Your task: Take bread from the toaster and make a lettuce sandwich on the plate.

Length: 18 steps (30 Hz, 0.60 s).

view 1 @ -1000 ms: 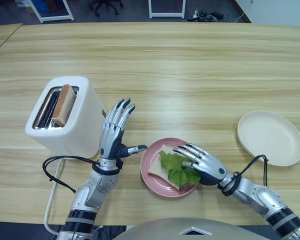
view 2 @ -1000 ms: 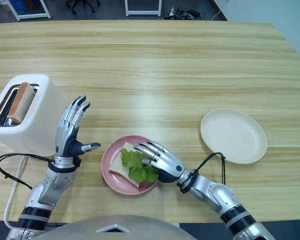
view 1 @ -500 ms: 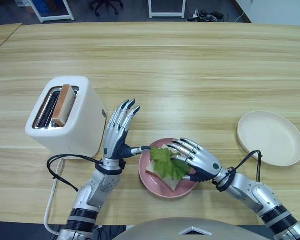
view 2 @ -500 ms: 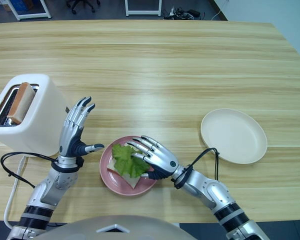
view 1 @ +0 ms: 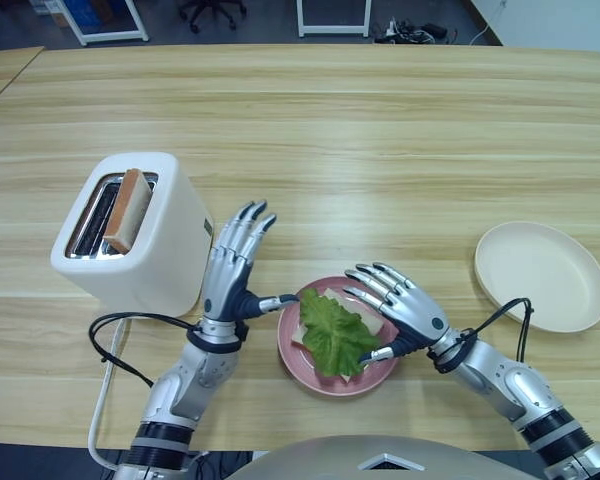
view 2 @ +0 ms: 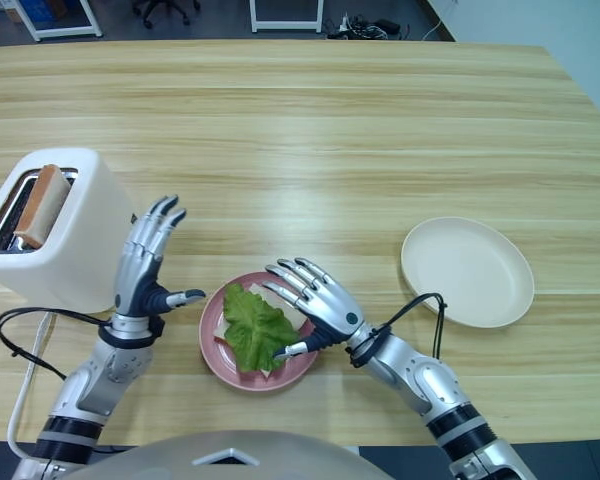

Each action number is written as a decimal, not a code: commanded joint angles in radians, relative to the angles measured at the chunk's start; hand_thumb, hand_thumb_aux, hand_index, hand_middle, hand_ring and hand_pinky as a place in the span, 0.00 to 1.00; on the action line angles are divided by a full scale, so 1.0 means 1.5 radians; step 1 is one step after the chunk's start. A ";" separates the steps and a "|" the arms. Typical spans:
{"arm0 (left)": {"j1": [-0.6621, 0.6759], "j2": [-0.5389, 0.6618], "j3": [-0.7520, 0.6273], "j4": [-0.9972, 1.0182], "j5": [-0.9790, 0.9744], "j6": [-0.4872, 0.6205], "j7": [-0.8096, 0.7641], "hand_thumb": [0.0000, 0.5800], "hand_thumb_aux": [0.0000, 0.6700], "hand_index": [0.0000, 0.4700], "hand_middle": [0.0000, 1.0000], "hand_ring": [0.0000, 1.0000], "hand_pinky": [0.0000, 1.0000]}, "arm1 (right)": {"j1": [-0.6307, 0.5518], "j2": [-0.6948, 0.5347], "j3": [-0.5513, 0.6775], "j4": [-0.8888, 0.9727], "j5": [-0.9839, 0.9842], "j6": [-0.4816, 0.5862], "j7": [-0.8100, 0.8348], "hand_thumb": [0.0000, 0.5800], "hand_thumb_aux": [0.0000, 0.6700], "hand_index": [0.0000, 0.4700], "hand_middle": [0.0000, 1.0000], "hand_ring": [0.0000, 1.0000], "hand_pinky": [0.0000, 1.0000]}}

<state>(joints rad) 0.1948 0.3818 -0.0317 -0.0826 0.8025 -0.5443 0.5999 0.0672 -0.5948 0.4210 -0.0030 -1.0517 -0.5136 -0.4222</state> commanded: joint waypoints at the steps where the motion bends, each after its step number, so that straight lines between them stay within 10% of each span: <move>1: 0.082 0.029 0.136 -0.106 0.004 0.036 0.023 0.00 0.00 0.00 0.00 0.00 0.00 | 0.007 -0.010 -0.030 0.016 0.037 -0.015 -0.028 0.00 0.00 0.00 0.00 0.00 0.00; 7: 0.154 0.090 0.345 -0.106 -0.089 0.169 -0.115 0.00 0.00 0.00 0.00 0.00 0.00 | 0.003 0.020 -0.021 0.050 0.049 -0.033 -0.067 0.00 0.00 0.00 0.00 0.00 0.00; 18: 0.058 0.203 0.292 0.026 -0.130 0.202 -0.294 0.00 0.00 0.00 0.00 0.00 0.00 | -0.020 0.026 -0.019 0.080 0.035 -0.027 -0.078 0.00 0.00 0.00 0.00 0.00 0.00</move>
<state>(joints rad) 0.3131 0.6557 0.4327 -0.0850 0.6214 -0.2408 0.1907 0.0525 -0.5584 0.3898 0.1038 -0.9899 -0.5570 -0.5372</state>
